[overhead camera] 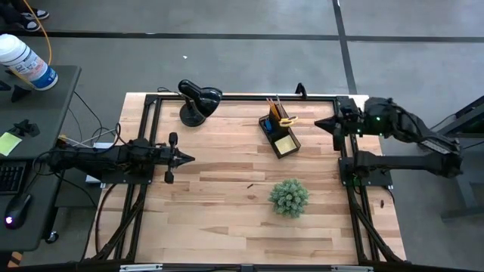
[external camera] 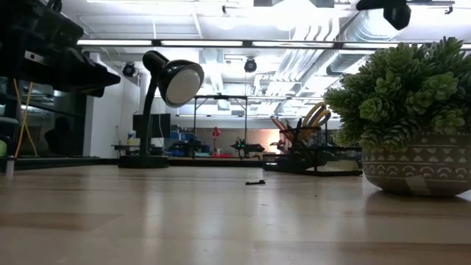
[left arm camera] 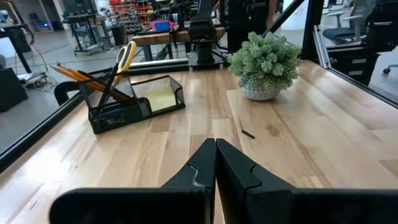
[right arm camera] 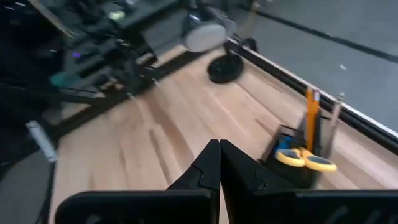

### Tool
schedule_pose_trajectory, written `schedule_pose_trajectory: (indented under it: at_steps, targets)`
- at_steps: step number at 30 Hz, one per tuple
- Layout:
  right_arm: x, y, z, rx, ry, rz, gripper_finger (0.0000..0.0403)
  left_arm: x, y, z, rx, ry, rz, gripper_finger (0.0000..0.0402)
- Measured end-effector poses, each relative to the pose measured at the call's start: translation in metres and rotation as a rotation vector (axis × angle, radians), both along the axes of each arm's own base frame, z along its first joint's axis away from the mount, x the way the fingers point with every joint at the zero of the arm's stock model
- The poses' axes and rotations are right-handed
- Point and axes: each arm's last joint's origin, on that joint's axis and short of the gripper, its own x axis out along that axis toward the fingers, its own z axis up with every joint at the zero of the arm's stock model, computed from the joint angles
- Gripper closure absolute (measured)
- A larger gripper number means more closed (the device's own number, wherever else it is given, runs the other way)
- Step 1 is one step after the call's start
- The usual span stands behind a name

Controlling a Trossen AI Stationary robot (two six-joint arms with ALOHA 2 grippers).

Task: Pick and place office supplies into organizer
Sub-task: Return to Home Position

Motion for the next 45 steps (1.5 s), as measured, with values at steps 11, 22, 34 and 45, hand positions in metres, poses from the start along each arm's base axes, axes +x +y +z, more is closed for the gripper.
schedule_pose_trajectory:
  at_steps: [11,22,34,45]
  targets:
    - [-0.006,0.006,-0.079,0.063,-0.53,0.186,0.0403,0.0,0.0,0.0,0.0,0.0,0.0,0.0401]
    - [-0.016,0.012,-0.14,0.182,-0.748,0.334,0.0403,0.0,0.0,0.0,0.0,0.0,0.0,0.0401]
    - [-0.027,0.013,-0.156,0.04,-0.934,0.244,0.0403,0.0,0.0,0.0,-0.001,0.0,0.0,0.0401]
    - [-0.027,0.027,-0.153,0.131,-0.963,0.432,0.0403,0.0,0.0,0.0,-0.001,0.0,0.001,0.0401]
